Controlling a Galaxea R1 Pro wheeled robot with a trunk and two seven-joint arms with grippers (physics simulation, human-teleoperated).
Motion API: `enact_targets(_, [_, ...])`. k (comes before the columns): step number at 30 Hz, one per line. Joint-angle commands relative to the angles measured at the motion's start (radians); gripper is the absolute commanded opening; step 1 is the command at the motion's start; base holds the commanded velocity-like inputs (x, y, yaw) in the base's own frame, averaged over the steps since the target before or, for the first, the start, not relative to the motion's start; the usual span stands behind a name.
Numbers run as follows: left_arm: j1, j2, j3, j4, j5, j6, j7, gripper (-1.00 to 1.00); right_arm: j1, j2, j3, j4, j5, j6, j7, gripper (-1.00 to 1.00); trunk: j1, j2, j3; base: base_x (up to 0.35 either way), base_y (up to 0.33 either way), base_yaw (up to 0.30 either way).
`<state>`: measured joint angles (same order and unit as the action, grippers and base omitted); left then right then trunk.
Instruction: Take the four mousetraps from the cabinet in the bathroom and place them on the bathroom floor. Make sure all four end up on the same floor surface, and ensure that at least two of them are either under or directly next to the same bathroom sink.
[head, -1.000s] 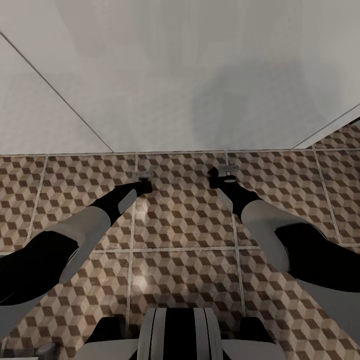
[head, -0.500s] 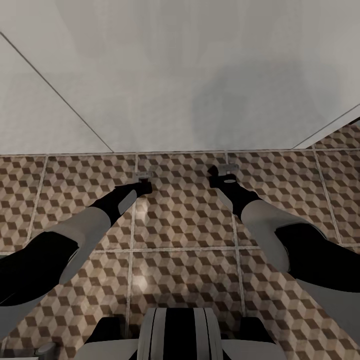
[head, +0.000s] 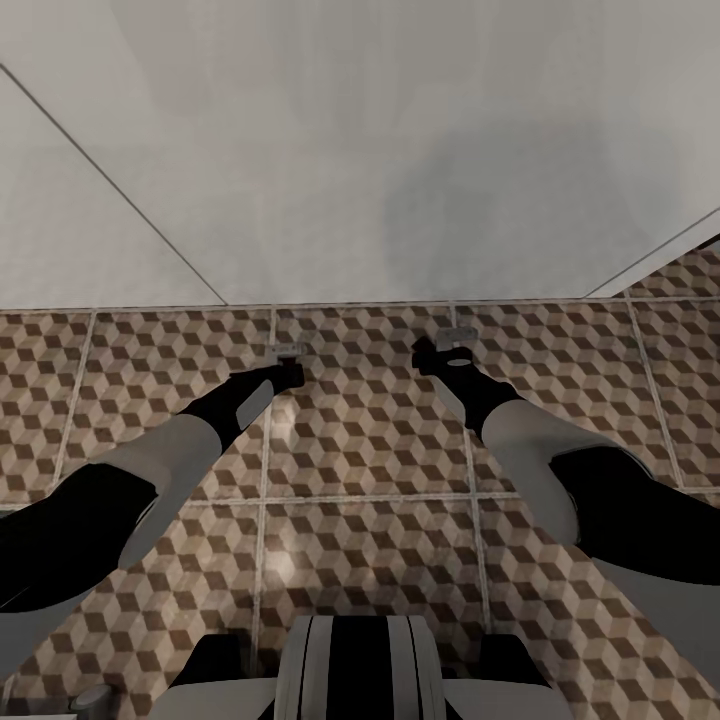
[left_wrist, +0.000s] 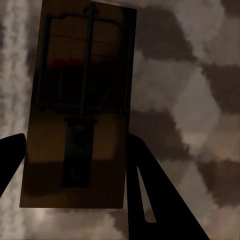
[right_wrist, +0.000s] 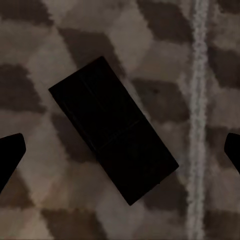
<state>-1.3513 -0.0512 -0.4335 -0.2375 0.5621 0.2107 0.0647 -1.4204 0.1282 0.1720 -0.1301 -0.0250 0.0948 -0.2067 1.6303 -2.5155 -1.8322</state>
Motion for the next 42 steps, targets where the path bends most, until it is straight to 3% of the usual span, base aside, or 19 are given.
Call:
enact_targets(1, [0.000,0.001,-0.008,-0.002,0.010,0.004,0.007,-1.00,0.000,0.000,0.008,-0.002,-0.003,0.008,-0.005,1.00,0.000,0.000,0.000,0.000,0.000,0.000])
enact_targets(26, [0.000,0.001,-0.008,-0.002,0.009,0.004,0.009,-1.00,0.000,0.001,0.008,-0.002,-0.003,0.007,-0.005,1.00,0.000,0.000,0.000,0.000,0.000,0.000])
enact_targets(27, [0.000,0.001,-0.008,-0.002,0.009,0.004,0.009,1.00,0.000,0.001,0.008,-0.002,-0.003,0.007,-0.005,1.00,0.000,0.000,0.000,0.000,0.000,0.000])
enact_targets(42, [0.001,0.001,-0.008,-0.002,0.009,0.004,0.009,1.00,0.000,0.001,0.007,-0.002,-0.003,0.006,-0.005,1.00,0.000,0.000,0.000,0.000,0.000,0.000])
